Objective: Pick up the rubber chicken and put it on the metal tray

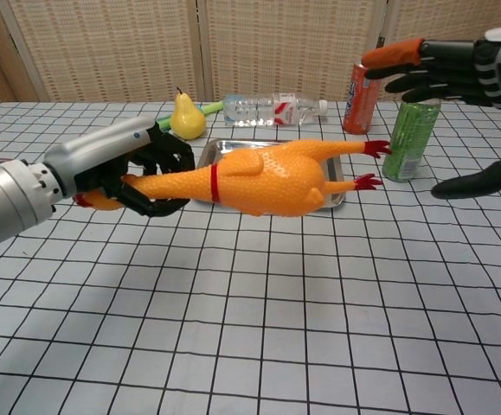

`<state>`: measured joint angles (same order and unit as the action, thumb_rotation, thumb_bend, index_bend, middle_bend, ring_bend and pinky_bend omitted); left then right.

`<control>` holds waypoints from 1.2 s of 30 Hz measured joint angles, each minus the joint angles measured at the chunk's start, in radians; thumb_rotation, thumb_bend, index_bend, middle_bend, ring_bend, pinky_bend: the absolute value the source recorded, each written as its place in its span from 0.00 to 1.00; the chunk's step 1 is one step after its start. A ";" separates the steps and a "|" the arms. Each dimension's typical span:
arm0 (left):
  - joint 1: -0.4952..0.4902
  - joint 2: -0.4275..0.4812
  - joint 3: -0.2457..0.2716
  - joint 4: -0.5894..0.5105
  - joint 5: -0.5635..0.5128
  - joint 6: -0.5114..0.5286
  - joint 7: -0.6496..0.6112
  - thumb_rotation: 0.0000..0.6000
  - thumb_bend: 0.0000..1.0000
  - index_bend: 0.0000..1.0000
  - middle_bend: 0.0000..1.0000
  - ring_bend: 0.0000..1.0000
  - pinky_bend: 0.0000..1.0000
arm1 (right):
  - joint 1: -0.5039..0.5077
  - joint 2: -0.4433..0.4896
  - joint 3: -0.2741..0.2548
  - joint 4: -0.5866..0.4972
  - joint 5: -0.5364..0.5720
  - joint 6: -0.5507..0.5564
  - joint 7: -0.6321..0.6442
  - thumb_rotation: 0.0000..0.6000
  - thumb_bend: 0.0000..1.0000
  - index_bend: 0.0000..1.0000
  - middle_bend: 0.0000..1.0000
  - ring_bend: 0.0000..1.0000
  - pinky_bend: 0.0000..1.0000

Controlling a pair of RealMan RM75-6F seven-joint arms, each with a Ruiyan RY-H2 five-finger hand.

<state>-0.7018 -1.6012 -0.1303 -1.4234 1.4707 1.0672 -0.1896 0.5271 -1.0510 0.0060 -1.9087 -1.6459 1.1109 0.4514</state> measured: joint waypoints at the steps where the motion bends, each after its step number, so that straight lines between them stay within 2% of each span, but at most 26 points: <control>1: -0.006 -0.009 -0.006 0.021 -0.005 -0.009 -0.012 1.00 0.73 0.85 0.71 0.54 0.64 | -0.024 0.008 -0.015 0.013 -0.022 0.036 0.004 1.00 0.10 0.00 0.00 0.00 0.00; 7: -0.074 -0.095 -0.056 0.218 -0.046 -0.091 -0.117 1.00 0.73 0.85 0.71 0.54 0.64 | -0.132 0.015 -0.088 0.119 -0.090 0.162 0.014 1.00 0.11 0.00 0.00 0.00 0.00; 11: -0.133 -0.174 -0.087 0.398 -0.062 -0.146 -0.198 1.00 0.71 0.85 0.71 0.54 0.64 | -0.154 0.002 -0.105 0.184 -0.083 0.166 0.022 1.00 0.11 0.00 0.00 0.00 0.00; 15: -0.209 -0.269 -0.109 0.624 -0.069 -0.212 -0.301 1.00 0.69 0.82 0.71 0.54 0.63 | -0.156 -0.014 -0.103 0.230 -0.050 0.143 0.028 1.00 0.10 0.00 0.00 0.00 0.00; 17: -0.241 -0.310 -0.114 0.724 -0.069 -0.240 -0.352 1.00 0.65 0.73 0.68 0.54 0.62 | -0.155 -0.022 -0.098 0.250 -0.030 0.129 0.030 1.00 0.10 0.00 0.00 0.00 0.00; 19: -0.277 -0.358 -0.116 0.838 -0.066 -0.270 -0.420 1.00 0.60 0.54 0.61 0.50 0.59 | -0.152 -0.028 -0.092 0.266 -0.014 0.116 0.034 1.00 0.10 0.00 0.00 0.00 0.00; 22: -0.321 -0.418 -0.110 0.978 -0.056 -0.307 -0.531 1.00 0.54 0.23 0.43 0.37 0.49 | -0.150 -0.036 -0.085 0.284 0.000 0.106 0.038 1.00 0.10 0.00 0.00 0.00 0.00; 23: -0.332 -0.433 -0.105 1.012 -0.050 -0.319 -0.563 1.00 0.51 0.10 0.31 0.27 0.41 | -0.149 -0.039 -0.084 0.289 0.002 0.101 0.039 1.00 0.10 0.00 0.00 0.00 0.00; 25: -0.356 -0.460 -0.089 1.072 -0.036 -0.346 -0.630 1.00 0.48 0.00 0.15 0.12 0.30 | -0.147 -0.045 -0.082 0.299 0.008 0.091 0.042 1.00 0.11 0.00 0.00 0.00 0.00; 27: -0.375 -0.479 -0.072 1.106 -0.023 -0.372 -0.682 1.00 0.44 0.00 0.03 0.02 0.22 | -0.145 -0.050 -0.080 0.307 0.012 0.086 0.046 1.00 0.10 0.00 0.00 0.00 0.00; 28: -0.383 -0.485 -0.066 1.116 -0.019 -0.381 -0.699 1.00 0.43 0.00 0.01 0.01 0.20 | -0.145 -0.053 -0.079 0.311 0.012 0.084 0.049 1.00 0.10 0.00 0.00 0.00 0.00; 36: -0.429 -0.490 -0.033 1.121 0.007 -0.390 -0.782 1.00 0.34 0.00 0.00 0.00 0.09 | -0.154 -0.057 -0.078 0.325 0.010 0.098 0.072 1.00 0.10 0.00 0.00 0.00 0.00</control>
<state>-1.1308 -2.0912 -0.1636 -0.3021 1.4775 0.6771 -0.9717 0.3732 -1.1078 -0.0719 -1.5834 -1.6355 1.2087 0.5234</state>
